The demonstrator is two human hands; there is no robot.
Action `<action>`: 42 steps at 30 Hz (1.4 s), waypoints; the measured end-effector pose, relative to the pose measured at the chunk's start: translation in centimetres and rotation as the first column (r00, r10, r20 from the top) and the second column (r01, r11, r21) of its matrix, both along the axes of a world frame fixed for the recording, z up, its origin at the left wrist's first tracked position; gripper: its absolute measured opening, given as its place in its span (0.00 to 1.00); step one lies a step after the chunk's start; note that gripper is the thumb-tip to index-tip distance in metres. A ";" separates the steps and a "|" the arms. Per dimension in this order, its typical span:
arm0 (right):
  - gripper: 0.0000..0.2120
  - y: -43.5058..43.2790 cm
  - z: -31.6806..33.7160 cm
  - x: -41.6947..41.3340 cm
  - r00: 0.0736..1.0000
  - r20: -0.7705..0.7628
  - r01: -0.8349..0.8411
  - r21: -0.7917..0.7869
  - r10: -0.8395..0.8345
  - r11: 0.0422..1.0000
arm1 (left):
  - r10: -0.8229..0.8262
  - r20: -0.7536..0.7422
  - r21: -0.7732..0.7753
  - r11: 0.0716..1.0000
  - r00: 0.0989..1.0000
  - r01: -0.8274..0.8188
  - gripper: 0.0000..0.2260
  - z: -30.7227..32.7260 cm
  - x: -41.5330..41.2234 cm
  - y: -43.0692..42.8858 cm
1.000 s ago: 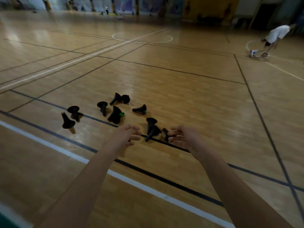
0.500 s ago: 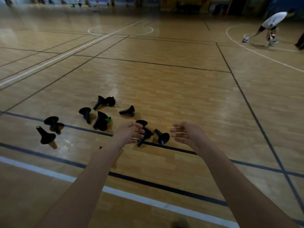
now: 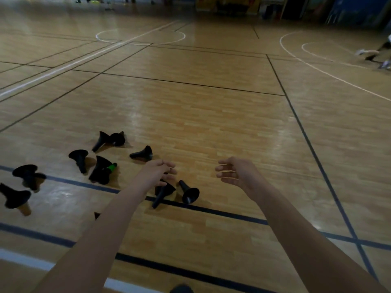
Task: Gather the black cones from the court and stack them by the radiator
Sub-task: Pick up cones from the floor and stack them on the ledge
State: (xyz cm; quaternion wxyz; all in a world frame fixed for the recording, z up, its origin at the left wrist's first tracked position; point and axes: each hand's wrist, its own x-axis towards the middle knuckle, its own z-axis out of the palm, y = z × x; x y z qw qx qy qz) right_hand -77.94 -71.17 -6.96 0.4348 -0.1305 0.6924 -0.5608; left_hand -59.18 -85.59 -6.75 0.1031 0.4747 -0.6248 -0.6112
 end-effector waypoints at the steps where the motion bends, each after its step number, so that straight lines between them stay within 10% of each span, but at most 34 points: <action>1: 0.12 -0.7 -0.2 -0.7 1.000 0.006 -0.003 0.001 0.003 1.000 | -0.004 0.006 0.002 1.000 1.000 0.004 0.10 -0.2 -0.7 -0.7; 42: 0.11 -40.1 -9.9 -32.5 0.976 0.208 0.004 0.253 -0.058 0.967 | -0.143 0.292 0.176 0.980 0.946 0.094 0.10 -9.7 -34.0 -41.8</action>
